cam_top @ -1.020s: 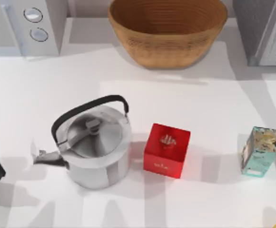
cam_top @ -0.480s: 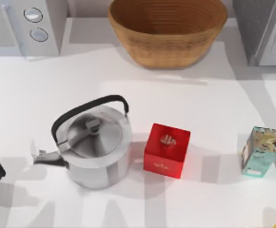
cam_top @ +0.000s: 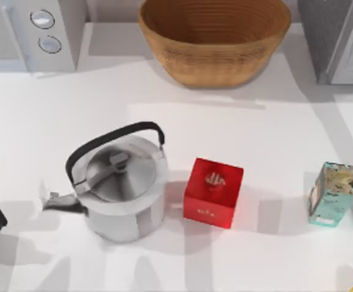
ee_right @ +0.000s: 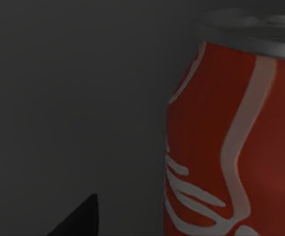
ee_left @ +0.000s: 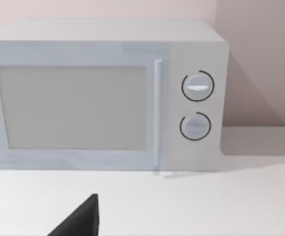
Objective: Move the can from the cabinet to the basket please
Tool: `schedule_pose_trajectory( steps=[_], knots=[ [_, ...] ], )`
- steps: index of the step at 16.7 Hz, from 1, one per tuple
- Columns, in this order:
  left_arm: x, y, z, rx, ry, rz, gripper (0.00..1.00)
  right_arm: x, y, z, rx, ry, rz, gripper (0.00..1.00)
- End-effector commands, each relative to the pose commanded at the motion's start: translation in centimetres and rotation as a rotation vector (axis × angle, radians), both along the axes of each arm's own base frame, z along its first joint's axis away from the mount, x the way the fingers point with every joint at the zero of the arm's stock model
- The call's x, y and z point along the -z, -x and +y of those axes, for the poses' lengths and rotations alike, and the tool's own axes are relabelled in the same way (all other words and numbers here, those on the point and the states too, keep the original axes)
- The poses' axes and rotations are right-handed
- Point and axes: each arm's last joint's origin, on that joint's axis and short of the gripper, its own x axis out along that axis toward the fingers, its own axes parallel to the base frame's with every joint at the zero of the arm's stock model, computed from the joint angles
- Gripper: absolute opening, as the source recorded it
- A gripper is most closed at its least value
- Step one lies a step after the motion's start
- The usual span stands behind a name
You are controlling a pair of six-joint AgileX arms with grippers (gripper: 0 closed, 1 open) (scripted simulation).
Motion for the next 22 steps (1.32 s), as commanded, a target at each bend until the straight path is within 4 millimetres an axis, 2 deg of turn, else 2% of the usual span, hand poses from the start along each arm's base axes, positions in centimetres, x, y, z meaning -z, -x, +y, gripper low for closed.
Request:
schedule_pose_trajectory(
  steps=[5,18,22],
  knots=[
    [0.0,0.0,0.0,0.0,0.0,0.0,1.0,0.02,-0.18,-0.01,0.0,0.0,0.0,1.0],
    [0.0,0.0,0.0,0.0,0.0,0.0,1.0,0.02,-0.18,-0.01,0.0,0.0,0.0,0.02],
    [0.0,0.0,0.0,0.0,0.0,0.0,1.0,0.02,-0.18,-0.01,0.0,0.0,0.0,0.0]
  ],
)
